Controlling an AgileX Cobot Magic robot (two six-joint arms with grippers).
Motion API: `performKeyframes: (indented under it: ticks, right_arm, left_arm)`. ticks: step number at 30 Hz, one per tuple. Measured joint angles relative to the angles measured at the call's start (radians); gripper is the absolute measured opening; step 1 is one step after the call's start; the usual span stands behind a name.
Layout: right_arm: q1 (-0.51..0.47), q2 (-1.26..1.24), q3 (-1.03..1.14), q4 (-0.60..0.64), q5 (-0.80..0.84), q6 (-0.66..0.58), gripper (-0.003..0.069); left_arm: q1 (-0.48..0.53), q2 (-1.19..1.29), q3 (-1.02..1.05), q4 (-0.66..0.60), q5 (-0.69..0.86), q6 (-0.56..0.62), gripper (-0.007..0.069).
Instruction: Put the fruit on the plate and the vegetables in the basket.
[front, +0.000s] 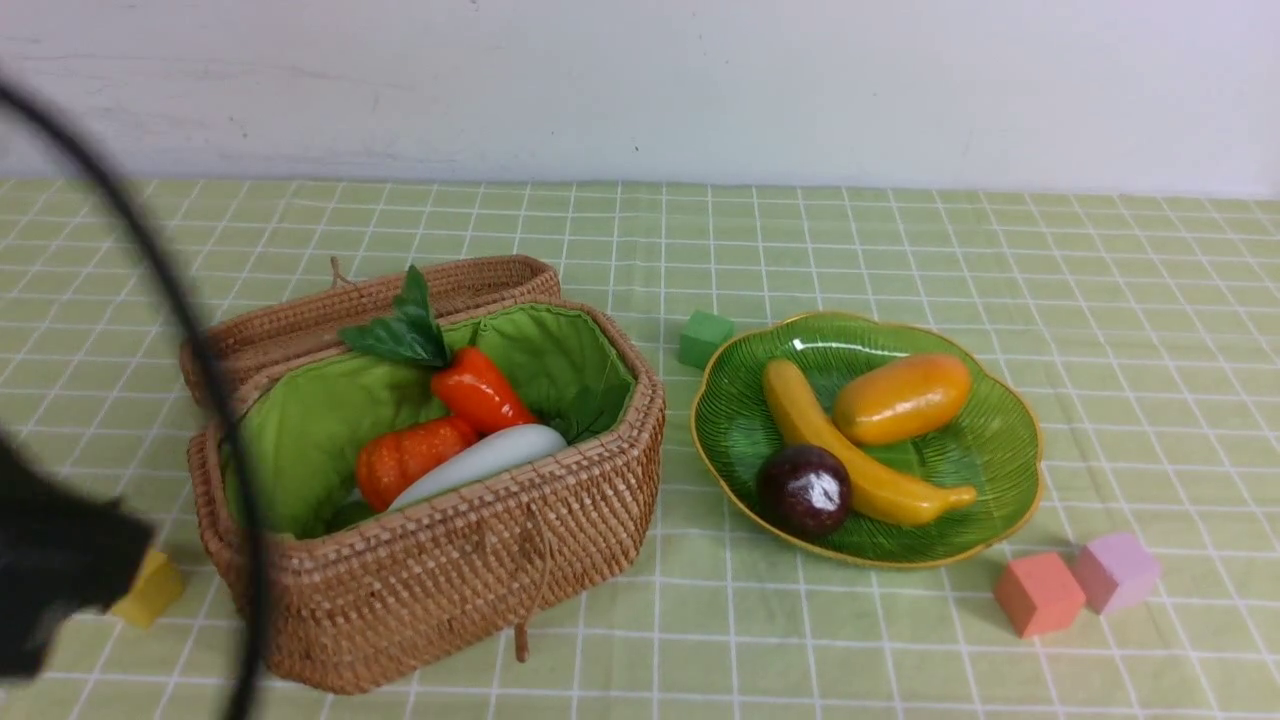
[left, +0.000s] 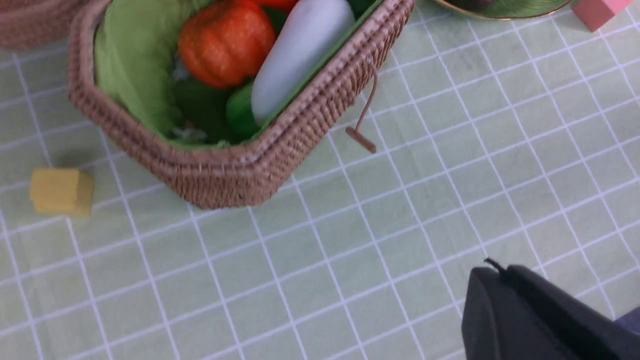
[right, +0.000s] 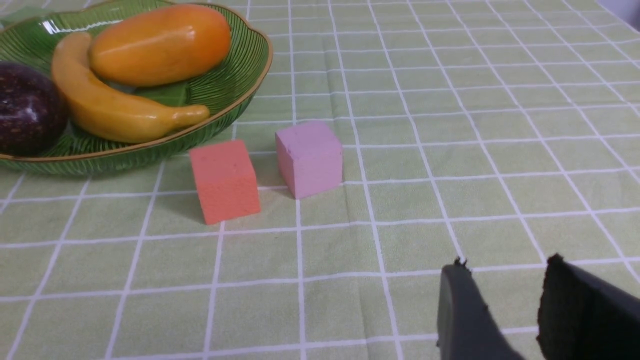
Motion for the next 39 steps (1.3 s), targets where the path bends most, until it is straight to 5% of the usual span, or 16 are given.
performKeyframes:
  ticks: [8,27,33,39]
  right_arm:
    - [0.000,0.000,0.000,0.000,0.000,0.000,0.0240]
    - [-0.001,0.000,0.000,0.000,0.000,0.000,0.0240]
    - [-0.001,0.000,0.000,0.000,0.000,0.000,0.0240]
    - [-0.001,0.000,0.000,0.000,0.000,0.000,0.0240]
  left_arm:
    - [0.000,-0.579,0.332,-0.020,0.001,-0.154,-0.0013]
    - [0.000,-0.551,0.457,-0.113,-0.142,-0.133,-0.0013]
    - [0.009,-0.551,0.493,0.013,-0.285,-0.133,-0.0013]
    - [0.302,-0.661,0.672,0.068,-0.631,-0.133,-0.0013]
